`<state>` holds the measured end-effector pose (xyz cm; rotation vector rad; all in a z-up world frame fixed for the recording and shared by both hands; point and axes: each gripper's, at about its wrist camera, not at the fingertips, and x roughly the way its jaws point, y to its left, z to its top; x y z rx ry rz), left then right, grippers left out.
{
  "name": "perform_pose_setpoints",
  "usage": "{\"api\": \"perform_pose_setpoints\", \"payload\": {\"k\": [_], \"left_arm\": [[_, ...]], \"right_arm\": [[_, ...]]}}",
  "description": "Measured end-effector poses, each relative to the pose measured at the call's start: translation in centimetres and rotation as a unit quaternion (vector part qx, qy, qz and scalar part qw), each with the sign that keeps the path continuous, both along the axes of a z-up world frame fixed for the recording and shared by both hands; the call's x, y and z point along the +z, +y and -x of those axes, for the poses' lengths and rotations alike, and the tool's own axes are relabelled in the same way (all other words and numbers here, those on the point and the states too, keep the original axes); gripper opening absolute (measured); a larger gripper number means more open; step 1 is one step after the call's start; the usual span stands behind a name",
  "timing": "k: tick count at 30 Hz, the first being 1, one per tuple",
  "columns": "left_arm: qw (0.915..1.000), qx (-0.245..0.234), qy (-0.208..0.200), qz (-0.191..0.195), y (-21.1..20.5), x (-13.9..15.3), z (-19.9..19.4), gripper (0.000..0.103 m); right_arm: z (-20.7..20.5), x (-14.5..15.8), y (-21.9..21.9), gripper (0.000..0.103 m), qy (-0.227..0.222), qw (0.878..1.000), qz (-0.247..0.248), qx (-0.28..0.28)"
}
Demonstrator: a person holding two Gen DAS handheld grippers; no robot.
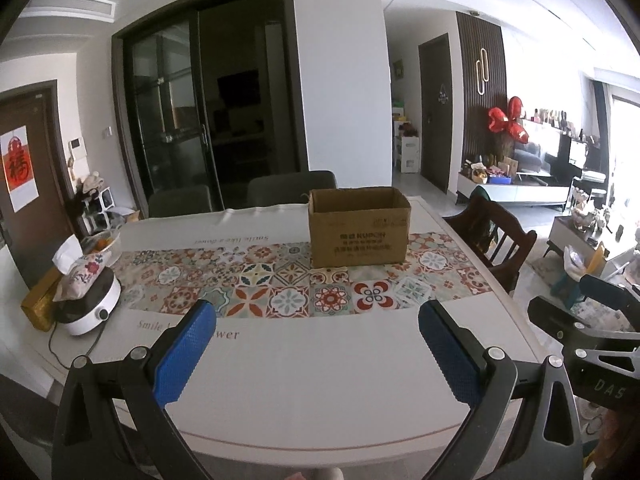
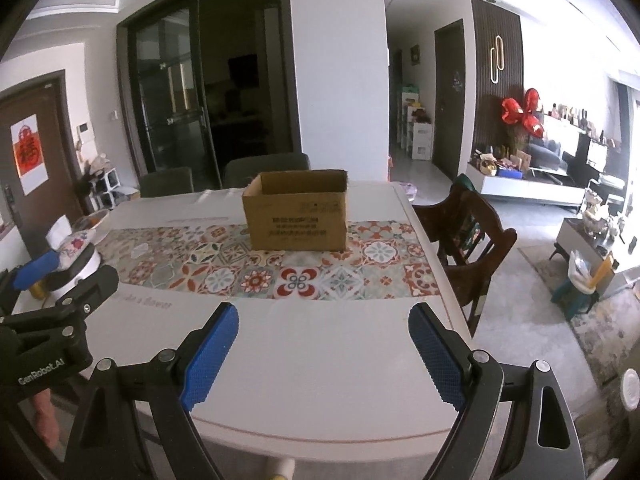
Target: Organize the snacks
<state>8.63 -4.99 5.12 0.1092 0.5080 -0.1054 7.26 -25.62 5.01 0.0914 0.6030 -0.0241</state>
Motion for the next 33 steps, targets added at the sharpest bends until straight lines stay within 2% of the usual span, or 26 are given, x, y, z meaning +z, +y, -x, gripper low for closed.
{"api": "perform_pose_setpoints", "payload": {"k": [12, 33], "left_arm": [[0.9998, 0.002, -0.019, -0.004, 0.7, 0.8, 3.4, 0.103], [0.9996, -0.002, -0.029, -0.002, 0.9, 1.5, 4.8, 0.103]], "right_arm": [[3.3, 0.3, 0.7, 0.088, -0.008, 1.000, 0.012, 0.011], [5.1, 1.2, 1.3, 0.088, -0.020, 1.000, 0.020, 0.012]]}}
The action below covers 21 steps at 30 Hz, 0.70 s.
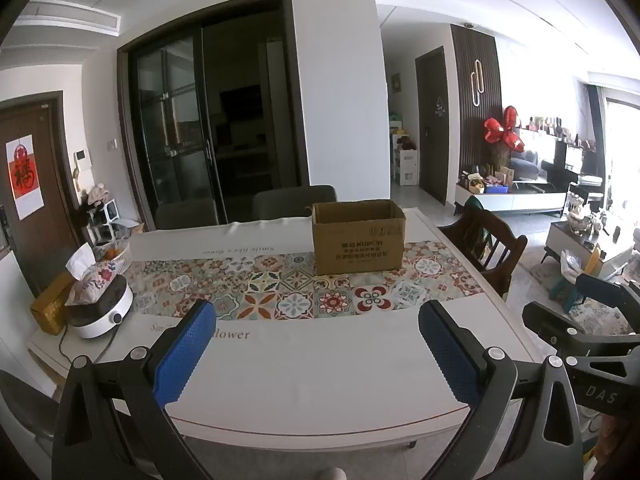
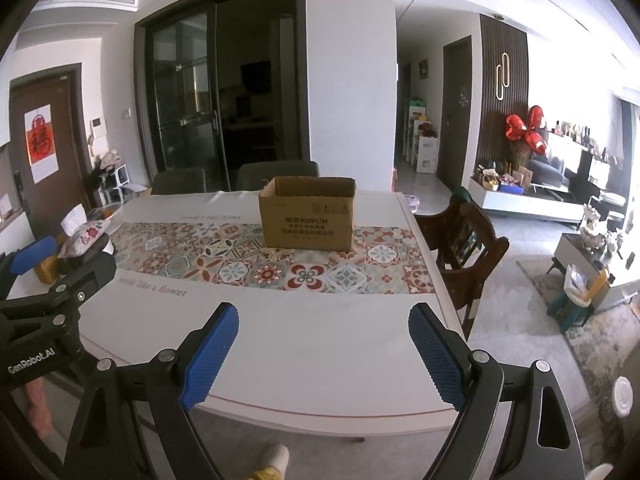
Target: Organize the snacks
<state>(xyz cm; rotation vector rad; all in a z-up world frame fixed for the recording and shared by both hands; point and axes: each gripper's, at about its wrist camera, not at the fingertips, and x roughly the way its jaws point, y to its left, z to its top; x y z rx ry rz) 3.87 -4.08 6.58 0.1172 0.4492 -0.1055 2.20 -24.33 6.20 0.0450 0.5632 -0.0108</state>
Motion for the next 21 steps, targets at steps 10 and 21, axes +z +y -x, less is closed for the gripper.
{"api": "perform_pose_setpoints", "payload": {"k": [10, 21], "left_arm": [[1.0000, 0.001, -0.004, -0.001, 0.04, 0.46, 0.28, 0.103], [1.0000, 0.004, -0.007, 0.000, 0.40, 0.81, 0.49, 0.103]], "right_arm": [[0.13, 0.49, 0.00, 0.088, -0.004, 1.000, 0.002, 0.001], [0.11, 1.07, 0.03, 0.088, -0.008, 1.000, 0.003, 0.005]]}}
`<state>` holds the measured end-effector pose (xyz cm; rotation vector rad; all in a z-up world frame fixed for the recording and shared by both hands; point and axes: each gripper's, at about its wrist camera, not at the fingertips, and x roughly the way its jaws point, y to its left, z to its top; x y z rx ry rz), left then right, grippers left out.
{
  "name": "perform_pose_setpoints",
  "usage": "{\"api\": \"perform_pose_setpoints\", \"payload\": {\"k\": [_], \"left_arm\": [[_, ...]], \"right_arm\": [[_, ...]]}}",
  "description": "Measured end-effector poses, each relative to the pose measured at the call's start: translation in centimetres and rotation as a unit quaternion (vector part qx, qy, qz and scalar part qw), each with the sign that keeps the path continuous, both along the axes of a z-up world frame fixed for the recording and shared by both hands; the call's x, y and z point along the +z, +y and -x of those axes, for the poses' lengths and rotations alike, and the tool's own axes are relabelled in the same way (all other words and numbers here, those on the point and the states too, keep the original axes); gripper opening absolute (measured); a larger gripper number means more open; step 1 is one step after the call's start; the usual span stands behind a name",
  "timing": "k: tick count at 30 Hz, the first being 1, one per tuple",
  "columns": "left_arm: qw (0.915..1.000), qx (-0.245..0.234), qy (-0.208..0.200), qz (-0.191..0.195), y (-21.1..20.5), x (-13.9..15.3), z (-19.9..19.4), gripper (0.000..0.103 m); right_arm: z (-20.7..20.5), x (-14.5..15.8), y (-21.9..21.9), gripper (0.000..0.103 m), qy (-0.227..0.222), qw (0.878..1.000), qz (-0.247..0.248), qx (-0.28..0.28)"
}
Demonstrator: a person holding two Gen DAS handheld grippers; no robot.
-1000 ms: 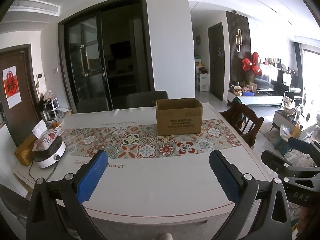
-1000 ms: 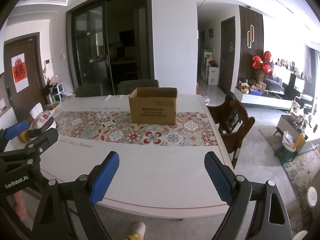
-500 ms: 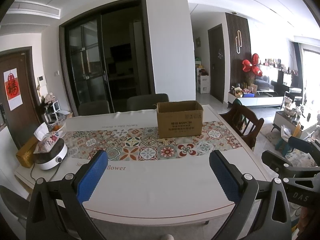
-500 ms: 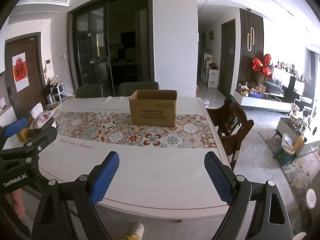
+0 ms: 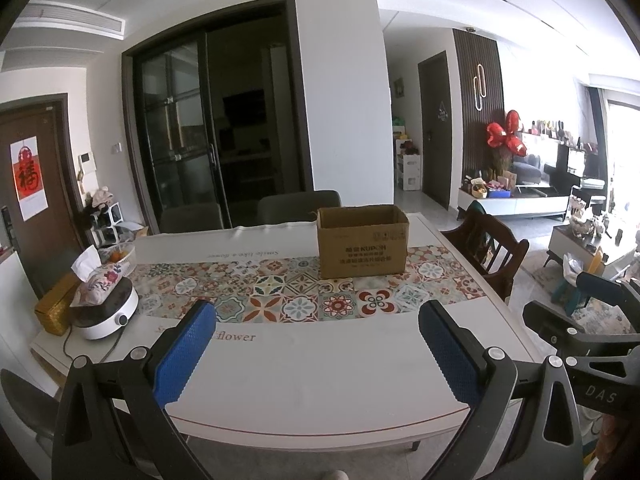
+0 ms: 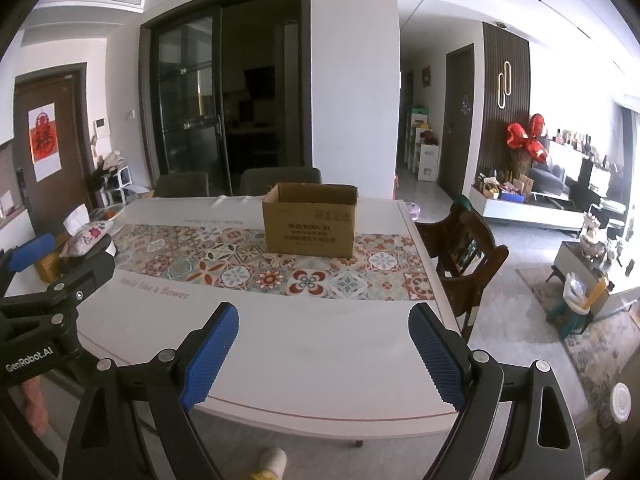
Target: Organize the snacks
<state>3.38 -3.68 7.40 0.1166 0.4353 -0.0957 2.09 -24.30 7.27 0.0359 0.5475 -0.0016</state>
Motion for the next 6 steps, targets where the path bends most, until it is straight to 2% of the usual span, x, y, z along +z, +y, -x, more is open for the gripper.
{"api": "perform_pose_setpoints", "payload": {"k": [6], "left_arm": [[1.0000, 0.000, 0.000, 0.001, 0.14, 0.09, 0.06, 0.103]], "right_arm": [[0.07, 0.29, 0.03, 0.088, -0.002, 1.000, 0.001, 0.003]]}}
